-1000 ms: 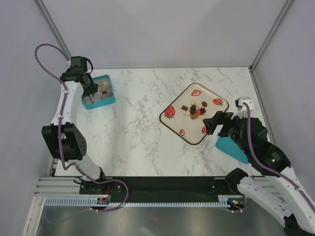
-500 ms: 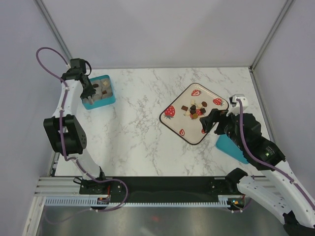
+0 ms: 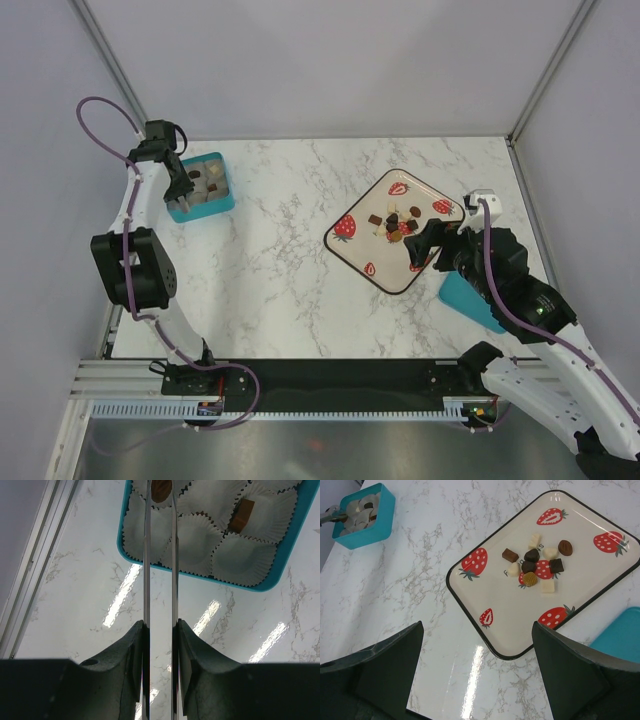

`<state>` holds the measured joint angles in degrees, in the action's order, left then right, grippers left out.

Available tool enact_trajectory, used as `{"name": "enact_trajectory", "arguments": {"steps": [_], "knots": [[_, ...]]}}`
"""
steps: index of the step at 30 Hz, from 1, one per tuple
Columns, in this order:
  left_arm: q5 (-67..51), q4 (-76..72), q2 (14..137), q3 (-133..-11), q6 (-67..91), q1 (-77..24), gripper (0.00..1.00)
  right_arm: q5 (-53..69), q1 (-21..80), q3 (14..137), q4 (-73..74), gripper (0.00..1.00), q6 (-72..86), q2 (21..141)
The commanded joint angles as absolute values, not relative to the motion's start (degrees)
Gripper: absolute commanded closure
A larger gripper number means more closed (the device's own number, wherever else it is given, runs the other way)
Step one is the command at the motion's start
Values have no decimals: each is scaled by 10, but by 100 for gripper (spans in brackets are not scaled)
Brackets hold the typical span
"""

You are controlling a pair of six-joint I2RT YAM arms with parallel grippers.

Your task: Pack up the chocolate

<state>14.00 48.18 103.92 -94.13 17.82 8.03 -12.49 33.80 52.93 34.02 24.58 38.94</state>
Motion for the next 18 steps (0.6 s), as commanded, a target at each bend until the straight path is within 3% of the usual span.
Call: {"name": "enact_trajectory", "arguments": {"steps": [1, 18], "knots": [[160, 457, 1044, -954, 167, 84, 66, -131, 340, 538, 319, 2, 235, 391], [89, 423, 1020, -918, 151, 76, 66, -124, 339, 545, 304, 2, 231, 417]]}}
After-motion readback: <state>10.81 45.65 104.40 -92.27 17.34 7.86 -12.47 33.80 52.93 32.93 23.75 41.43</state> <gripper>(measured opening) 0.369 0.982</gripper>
